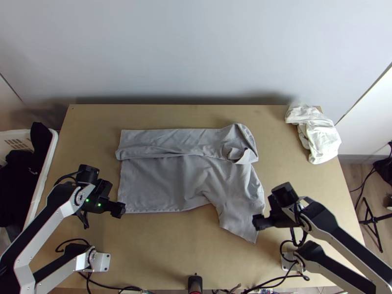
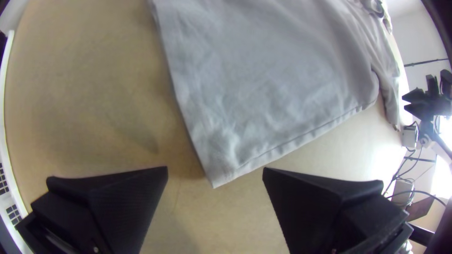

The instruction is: Fold the t-shirt

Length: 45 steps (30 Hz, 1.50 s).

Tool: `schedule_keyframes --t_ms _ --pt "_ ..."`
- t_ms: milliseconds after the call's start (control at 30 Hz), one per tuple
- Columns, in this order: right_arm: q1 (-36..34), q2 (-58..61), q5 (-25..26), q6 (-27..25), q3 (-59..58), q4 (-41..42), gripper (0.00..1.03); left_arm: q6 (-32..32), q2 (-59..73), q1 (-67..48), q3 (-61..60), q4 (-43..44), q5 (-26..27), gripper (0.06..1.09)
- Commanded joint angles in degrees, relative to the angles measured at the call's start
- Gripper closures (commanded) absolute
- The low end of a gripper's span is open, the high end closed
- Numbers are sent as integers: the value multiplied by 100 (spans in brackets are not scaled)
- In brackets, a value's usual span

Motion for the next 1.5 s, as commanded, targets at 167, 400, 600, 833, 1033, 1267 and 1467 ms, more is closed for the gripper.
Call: schedule_keyframes --t_ms 167,400,600,833,1033,1267,1467 --pt "422 176 -514 157 -192 -203 9 -168 252 -23 -74 328 9 11" --pt "695 404 -566 183 -192 60 9 -396 410 -67 -74 565 9 11" --pt "1072 923 -619 553 -78 605 9 -519 454 -58 -109 749 9 11" --pt "1371 1204 -487 772 107 825 34 -704 515 65 -118 785 0 75" --pt "1239 1046 -48 711 221 1194 79 -660 524 205 -127 820 9 105" --pt "1178 958 251 394 327 1238 93 -897 542 205 111 618 27 105" --pt "1037 888 233 324 397 1300 96 -994 410 320 286 591 132 105"
